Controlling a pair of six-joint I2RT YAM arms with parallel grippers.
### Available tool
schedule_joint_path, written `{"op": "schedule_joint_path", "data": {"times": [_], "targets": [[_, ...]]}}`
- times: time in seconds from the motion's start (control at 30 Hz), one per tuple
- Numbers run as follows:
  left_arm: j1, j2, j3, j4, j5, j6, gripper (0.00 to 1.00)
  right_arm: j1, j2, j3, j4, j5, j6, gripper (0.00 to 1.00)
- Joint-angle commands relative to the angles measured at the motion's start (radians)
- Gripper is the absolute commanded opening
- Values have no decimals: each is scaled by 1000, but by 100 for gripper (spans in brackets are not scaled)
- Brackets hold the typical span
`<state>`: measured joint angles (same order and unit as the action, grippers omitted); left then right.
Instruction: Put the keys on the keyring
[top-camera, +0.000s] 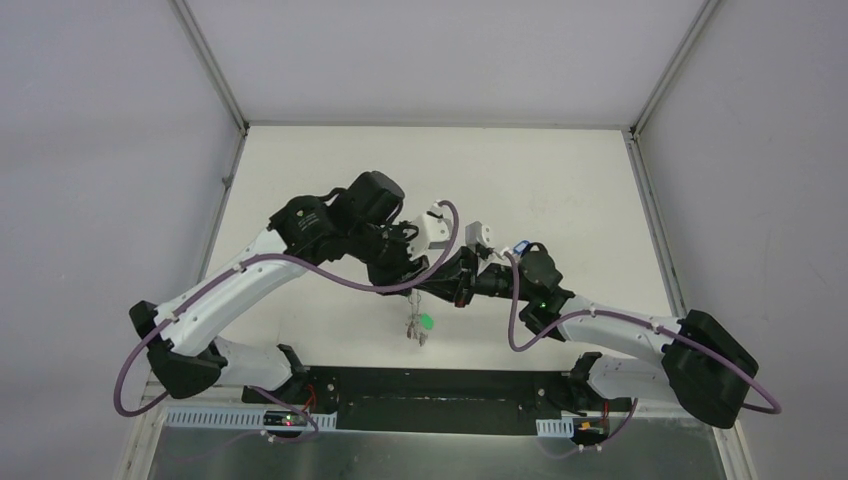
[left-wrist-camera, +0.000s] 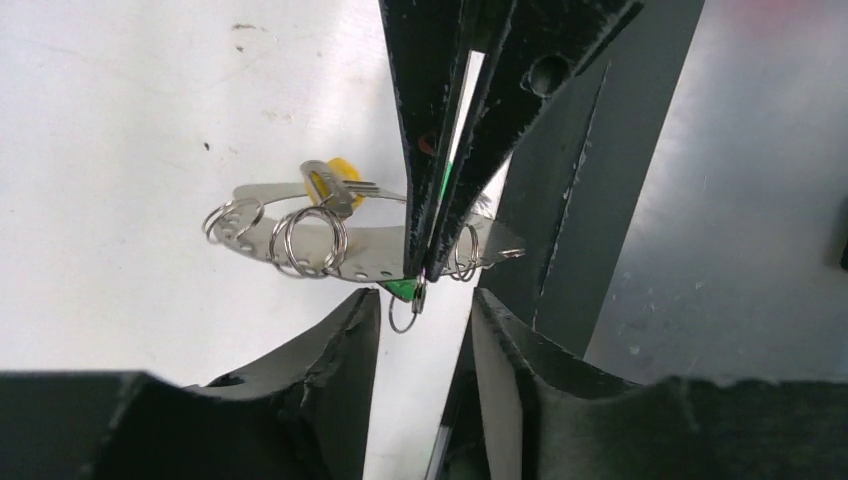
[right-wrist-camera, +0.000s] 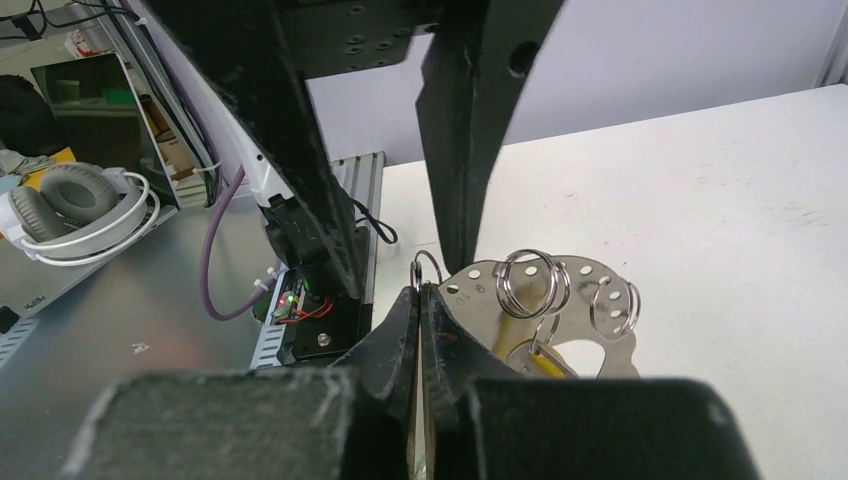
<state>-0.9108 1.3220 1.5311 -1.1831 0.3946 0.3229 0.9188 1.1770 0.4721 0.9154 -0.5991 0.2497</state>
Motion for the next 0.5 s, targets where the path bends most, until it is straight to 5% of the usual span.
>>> {"op": "schedule_joint_path", "data": {"times": [0.0,0.27,0.47], "targets": [[3,-151,-82,181,29,-83,44,3,-37,2,73,24,12,0],[233,-369,-314,434,277,-176,48,3,-56,-4,73,28,22,0],[294,-471,-500,633,383,-169,50,4,-67,-6,73,24,29,0]]}}
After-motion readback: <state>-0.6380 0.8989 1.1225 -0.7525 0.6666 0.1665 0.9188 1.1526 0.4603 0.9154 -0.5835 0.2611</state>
